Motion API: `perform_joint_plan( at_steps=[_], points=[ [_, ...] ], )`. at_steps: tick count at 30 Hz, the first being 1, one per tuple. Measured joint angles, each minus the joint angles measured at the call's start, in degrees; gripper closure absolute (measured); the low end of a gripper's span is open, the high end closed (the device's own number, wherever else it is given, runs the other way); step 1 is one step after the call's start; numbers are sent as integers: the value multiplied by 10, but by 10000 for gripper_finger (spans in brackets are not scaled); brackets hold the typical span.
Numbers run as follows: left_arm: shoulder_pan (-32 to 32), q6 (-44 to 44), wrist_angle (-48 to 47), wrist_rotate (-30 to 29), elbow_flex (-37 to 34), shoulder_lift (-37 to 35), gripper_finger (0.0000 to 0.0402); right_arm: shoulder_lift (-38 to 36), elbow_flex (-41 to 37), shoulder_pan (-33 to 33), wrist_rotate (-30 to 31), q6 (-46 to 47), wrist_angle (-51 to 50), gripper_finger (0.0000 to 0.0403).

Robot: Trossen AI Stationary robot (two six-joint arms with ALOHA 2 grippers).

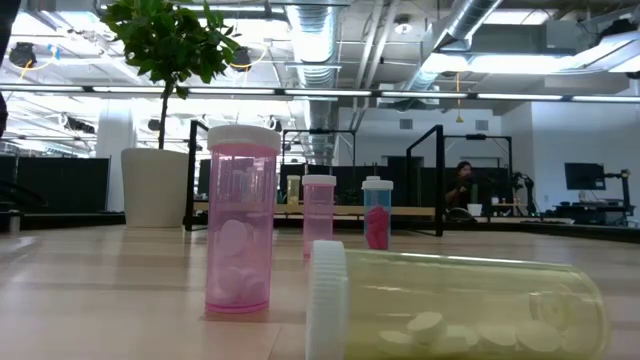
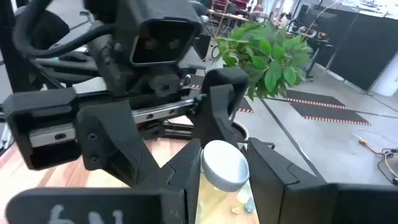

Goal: Pick and place medicine bottles onto shelf by color
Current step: Put the yellow pill bottle on the shelf

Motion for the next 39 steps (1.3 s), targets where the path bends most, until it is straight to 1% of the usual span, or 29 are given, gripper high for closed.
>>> perform_joint_plan(
  at_steps=[2,7,10,13,18,22,27,32,36,39],
  points=[
    [0,9,1,-10,0,0,154,-1,0,0,0,-2,4,280],
    [0,0,6,44,3,0,154,-4,0,0,-1,-4,8,280],
    [0,-3,7,44,3,0,162,-4,0,0,0,-4,14,280],
    [1,-5,12,52,3,0,183,-4,0,0,0,-4,24,280],
    [4,-18,13,78,3,0,233,-4,0,0,-1,-4,37,280],
    [6,-18,14,79,3,0,270,-4,0,0,-1,1,34,280],
    [8,-24,14,103,3,0,303,-4,0,11,0,0,32,280],
    [9,-35,13,108,3,0,321,-4,0,16,0,-2,30,280],
    [10,-37,12,109,3,0,322,-4,0,16,0,-1,26,277],
    [10,-39,8,110,3,0,321,-5,0,15,0,30,23,263]
  ],
)
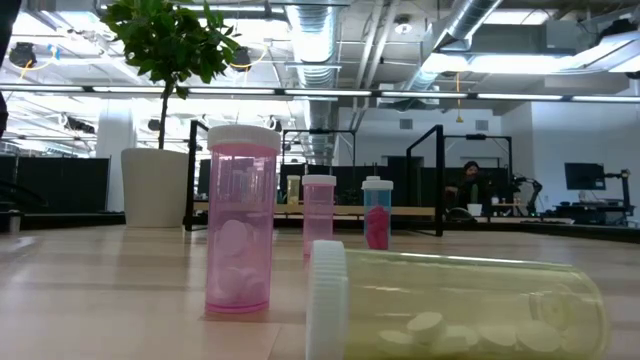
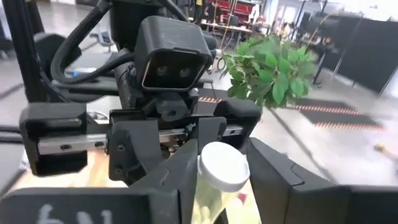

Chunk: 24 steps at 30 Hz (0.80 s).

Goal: Pick and place medicine bottles onto shelf by color
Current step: Put the yellow pill bottle on the shelf

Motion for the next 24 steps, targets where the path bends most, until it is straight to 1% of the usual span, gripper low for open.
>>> perform_joint_plan(
  at_steps=[4,7,9,11,13,15,18,21,24],
  points=[
    [0,-5,-18,1,0,0,321,-14,4,-9,-1,57,-44,223],
    [0,-12,-43,1,1,0,321,-20,42,-16,-1,110,-142,184],
    [0,-20,-68,15,1,0,321,-20,75,-21,0,152,-215,162],
    [2,-28,-97,47,1,0,321,-14,106,-23,0,201,-279,146],
    [5,-43,-126,92,1,0,321,-7,131,-23,-4,264,-325,139],
    [11,-66,-146,137,1,0,321,4,146,-23,-21,323,-367,137],
    [25,-100,-165,194,1,0,321,21,151,-23,-60,388,-398,137],
    [34,-127,-174,239,1,0,321,50,151,-20,-105,409,-405,137],
    [33,-134,-190,278,1,0,321,78,150,-12,-124,404,-393,137]
  ],
)
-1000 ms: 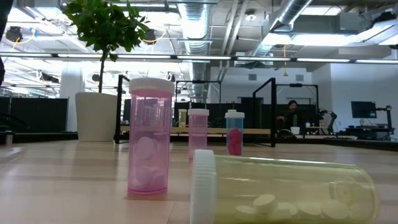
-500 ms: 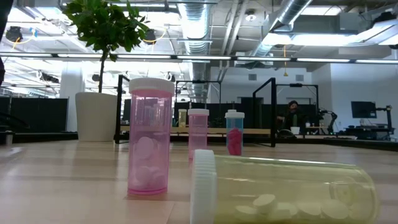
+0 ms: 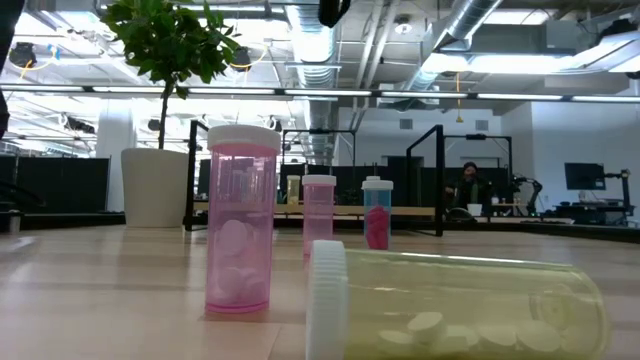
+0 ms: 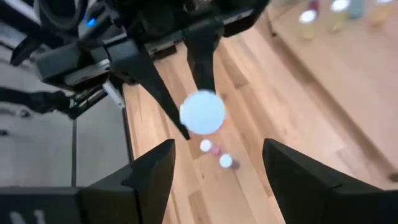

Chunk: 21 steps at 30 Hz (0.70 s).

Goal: Pick and place medicine bottles onto shelf by color
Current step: Put the yellow pill bottle on the shelf

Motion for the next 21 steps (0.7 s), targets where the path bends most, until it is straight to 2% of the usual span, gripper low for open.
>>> perform_joint_plan(
  at_steps=[8,21],
  points=[
    [-20,-14,-42,57,0,0,321,44,0,8,-54,-11,9,138],
    [-29,-26,-64,63,0,0,321,69,0,28,-105,-13,59,138]
  ],
)
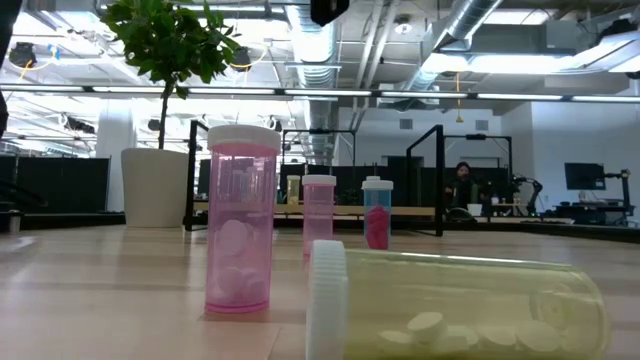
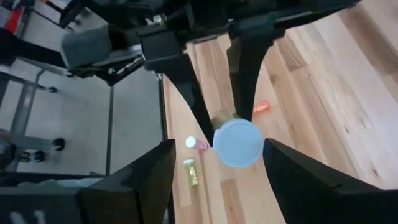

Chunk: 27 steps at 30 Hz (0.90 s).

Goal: Pick and place medicine bottles onto shelf by color
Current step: Put the yellow pill bottle on the shelf

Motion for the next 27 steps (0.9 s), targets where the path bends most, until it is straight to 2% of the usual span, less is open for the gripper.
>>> perform_joint_plan(
  at_steps=[7,27],
  points=[
    [-3,-2,3,4,0,0,321,-7,0,-2,0,0,2,138],
    [-2,2,2,4,0,0,321,35,0,17,-26,-15,18,138]
  ],
)
